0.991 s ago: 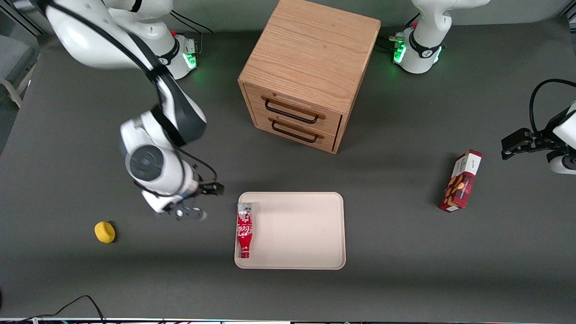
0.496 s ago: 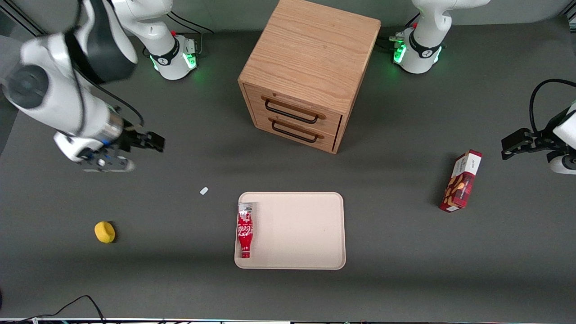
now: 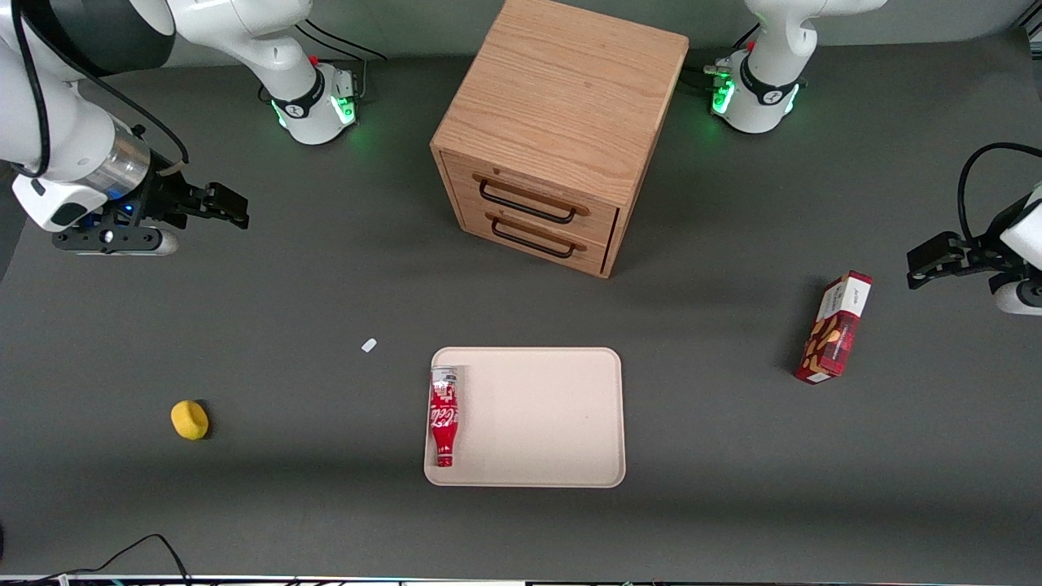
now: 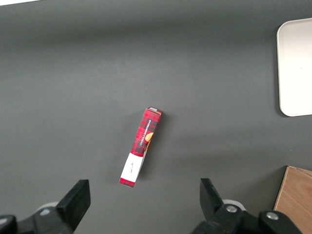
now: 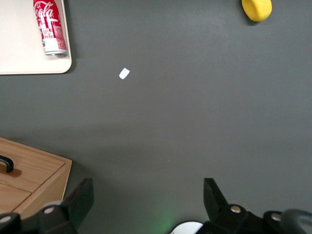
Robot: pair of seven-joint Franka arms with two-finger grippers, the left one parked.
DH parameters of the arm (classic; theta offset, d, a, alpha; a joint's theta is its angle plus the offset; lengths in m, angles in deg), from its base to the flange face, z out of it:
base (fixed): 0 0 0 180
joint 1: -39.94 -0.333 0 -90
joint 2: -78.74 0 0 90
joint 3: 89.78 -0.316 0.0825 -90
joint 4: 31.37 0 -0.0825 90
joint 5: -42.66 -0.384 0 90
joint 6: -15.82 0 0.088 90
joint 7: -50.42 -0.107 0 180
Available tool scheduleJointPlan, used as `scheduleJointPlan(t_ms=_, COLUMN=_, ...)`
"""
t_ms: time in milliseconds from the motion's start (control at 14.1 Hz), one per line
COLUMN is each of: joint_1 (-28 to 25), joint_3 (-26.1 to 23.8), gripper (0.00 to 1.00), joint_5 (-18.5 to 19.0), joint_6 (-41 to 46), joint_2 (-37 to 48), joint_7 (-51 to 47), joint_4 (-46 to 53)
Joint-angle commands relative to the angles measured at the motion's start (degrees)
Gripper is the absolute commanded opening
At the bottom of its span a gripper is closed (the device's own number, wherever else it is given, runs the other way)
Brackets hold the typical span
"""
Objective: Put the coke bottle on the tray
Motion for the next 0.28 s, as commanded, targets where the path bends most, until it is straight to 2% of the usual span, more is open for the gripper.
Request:
scheduleJointPlan(t_ms=0, joint_1=-1.10, joint_3=1.24, gripper=1.00, joint_5=-1.30, joint_6=1.67, joint_2=-0.80, joint_7=2.09, joint_4=2.20)
scheduleJointPlan(t_ms=212, joint_1=-1.11, joint_3=1.15, gripper=1.00, joint_5=-1.30, joint_6=1.67, joint_2=-0.97, joint_7=2.10, joint_4=2.12)
